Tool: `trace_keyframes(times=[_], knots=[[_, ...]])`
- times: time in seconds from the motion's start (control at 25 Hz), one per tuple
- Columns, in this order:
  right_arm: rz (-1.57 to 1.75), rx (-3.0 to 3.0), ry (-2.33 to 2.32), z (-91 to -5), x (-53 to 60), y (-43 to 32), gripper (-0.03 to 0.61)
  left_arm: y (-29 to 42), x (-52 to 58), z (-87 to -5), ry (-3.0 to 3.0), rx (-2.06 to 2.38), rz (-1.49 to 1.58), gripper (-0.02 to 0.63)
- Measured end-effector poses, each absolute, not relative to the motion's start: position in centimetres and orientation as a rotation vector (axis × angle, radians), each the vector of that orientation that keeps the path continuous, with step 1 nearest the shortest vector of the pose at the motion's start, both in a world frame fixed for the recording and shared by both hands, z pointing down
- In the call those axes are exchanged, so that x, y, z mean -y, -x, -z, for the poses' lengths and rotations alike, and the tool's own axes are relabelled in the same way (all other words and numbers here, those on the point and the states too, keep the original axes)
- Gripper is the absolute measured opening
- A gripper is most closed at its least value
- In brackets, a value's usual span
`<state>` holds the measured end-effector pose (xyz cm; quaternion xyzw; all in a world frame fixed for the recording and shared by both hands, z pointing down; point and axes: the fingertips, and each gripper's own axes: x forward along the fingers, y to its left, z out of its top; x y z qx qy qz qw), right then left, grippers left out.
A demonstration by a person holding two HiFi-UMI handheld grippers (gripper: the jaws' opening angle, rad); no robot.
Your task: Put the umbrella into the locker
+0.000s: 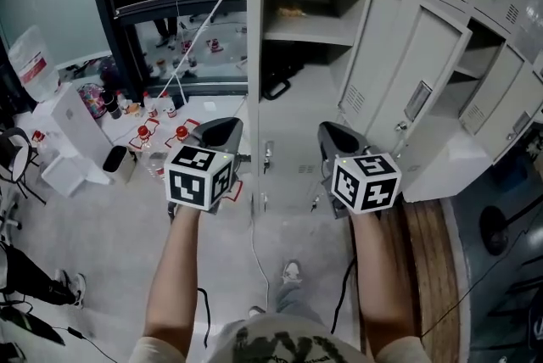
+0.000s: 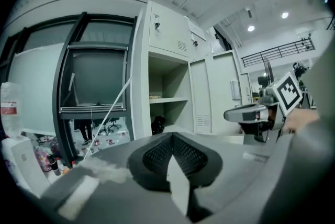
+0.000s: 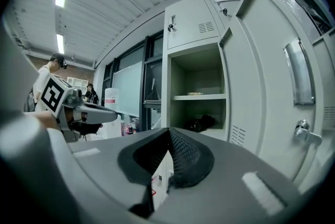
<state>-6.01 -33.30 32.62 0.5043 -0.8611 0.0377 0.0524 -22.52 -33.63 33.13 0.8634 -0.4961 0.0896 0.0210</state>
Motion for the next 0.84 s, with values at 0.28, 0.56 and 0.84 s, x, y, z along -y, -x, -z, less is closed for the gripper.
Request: trace_keyframes(times=[0.28, 0.56, 0.84], knots=[[-0.111, 2.620, -1.533, -32.4, 31.7, 6.3, -0.003, 23.2, 32.0, -33.6, -2.653, 1.532, -0.286, 0.005], [-0.099, 2.622, -1.537, -32.1, 31.0, 6.4, -0.003, 22.9, 31.7, -33.9, -2.649, 1.510, -0.285, 0.005], [-0.102, 2.625, -1.538, -32.0, 31.0, 6.3, -0.003, 22.4, 31.9, -33.9, -2.653, 1.485, -0.277, 0.005]])
